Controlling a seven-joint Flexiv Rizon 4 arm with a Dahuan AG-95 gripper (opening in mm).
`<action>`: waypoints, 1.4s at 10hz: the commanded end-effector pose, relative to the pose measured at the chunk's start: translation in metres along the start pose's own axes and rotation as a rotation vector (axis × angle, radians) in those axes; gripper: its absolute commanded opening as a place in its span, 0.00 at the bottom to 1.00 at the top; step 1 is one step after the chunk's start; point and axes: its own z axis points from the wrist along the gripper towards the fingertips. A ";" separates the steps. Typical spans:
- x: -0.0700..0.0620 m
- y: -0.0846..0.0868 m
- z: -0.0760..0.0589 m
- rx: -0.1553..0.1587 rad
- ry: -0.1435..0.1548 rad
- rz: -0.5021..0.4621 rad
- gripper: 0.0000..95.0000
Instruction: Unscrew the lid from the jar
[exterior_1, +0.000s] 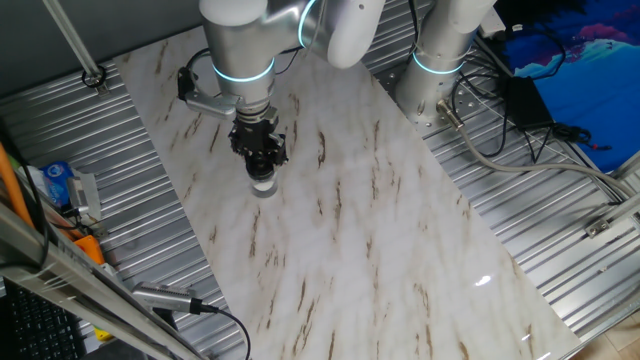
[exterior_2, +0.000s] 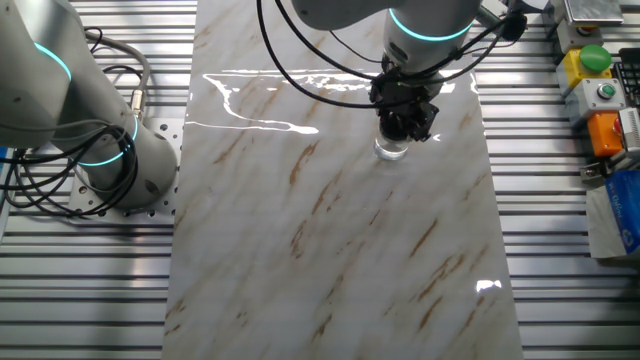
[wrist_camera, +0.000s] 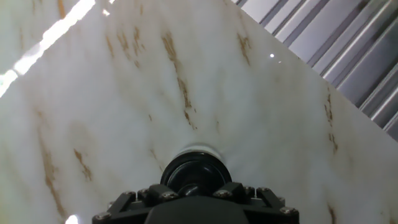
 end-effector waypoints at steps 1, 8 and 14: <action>0.001 0.000 -0.001 0.001 0.002 -0.057 0.00; 0.001 0.000 -0.001 0.009 0.012 -0.218 0.00; 0.002 0.000 -0.001 0.020 0.027 -0.305 0.00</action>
